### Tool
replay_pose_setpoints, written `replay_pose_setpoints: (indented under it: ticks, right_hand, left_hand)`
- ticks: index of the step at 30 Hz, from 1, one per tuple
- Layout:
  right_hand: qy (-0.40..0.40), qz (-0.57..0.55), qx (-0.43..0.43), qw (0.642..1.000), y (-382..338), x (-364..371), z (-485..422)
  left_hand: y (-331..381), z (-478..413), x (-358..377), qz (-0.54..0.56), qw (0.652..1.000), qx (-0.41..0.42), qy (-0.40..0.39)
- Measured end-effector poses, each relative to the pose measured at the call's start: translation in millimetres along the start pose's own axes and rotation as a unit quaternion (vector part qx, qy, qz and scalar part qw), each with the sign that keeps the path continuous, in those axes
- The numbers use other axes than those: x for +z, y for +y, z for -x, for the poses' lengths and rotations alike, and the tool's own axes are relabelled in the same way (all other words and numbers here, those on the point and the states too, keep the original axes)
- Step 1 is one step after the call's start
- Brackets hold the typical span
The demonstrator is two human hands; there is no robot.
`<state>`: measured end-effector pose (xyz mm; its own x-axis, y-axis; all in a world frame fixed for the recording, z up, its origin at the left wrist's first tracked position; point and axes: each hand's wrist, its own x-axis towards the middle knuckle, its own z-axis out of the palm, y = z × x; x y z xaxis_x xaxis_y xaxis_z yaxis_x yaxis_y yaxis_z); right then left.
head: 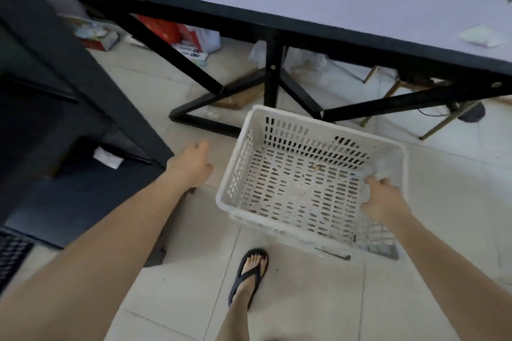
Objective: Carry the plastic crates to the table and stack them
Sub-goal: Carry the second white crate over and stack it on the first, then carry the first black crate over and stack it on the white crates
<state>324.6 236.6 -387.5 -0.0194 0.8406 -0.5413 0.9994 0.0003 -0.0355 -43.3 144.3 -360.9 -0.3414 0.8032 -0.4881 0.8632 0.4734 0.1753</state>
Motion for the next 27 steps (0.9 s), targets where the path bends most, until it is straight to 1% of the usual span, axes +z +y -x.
replay_pose_setpoints:
  ticks: [3, 5, 8, 10, 13, 17, 23, 27]
  right_hand:
    - [0.013, 0.035, -0.102, 0.994, -40.9, -13.1, 47.8]
    - [0.005, 0.065, -0.159, 0.985, -76.7, -24.2, 84.1]
    - [0.005, 0.088, -0.229, 0.969, -131.7, -35.0, 142.5]
    - [0.004, 0.104, -0.285, 0.953, -166.7, -35.4, 184.5]
    - [0.011, 0.146, -0.362, 0.92, -221.0, -29.6, 248.1]
    - [0.011, 0.203, -0.452, 0.869, -300.7, -8.7, 337.8]
    - [0.003, 0.269, -0.543, 0.795, -423.0, 43.6, 488.3]
    - [0.002, 0.286, -0.585, 0.759, -498.3, 88.9, 591.2]
  left_hand:
    - [-28.8, 77.9, -10.6, 0.006, 1.0, -0.021, 0.013]
    - [-47.7, 130.0, -16.7, 0.011, 0.999, -0.043, 0.016]
    - [-77.8, 201.8, -24.9, 0.013, 0.996, -0.084, 0.005]
    - [-101.1, 246.6, -30.7, 0.011, 0.994, -0.112, -0.01]
    - [-140.2, 309.0, -42.2, 0.02, 0.988, -0.152, -0.023]
    - [-205.9, 392.7, -53.2, 0.053, 0.976, -0.209, 0.013]
    - [-329.8, 531.2, -52.9, 0.084, 0.943, -0.313, 0.07]
    - [-424.6, 625.4, -39.3, 0.1, 0.919, -0.372, 0.086]
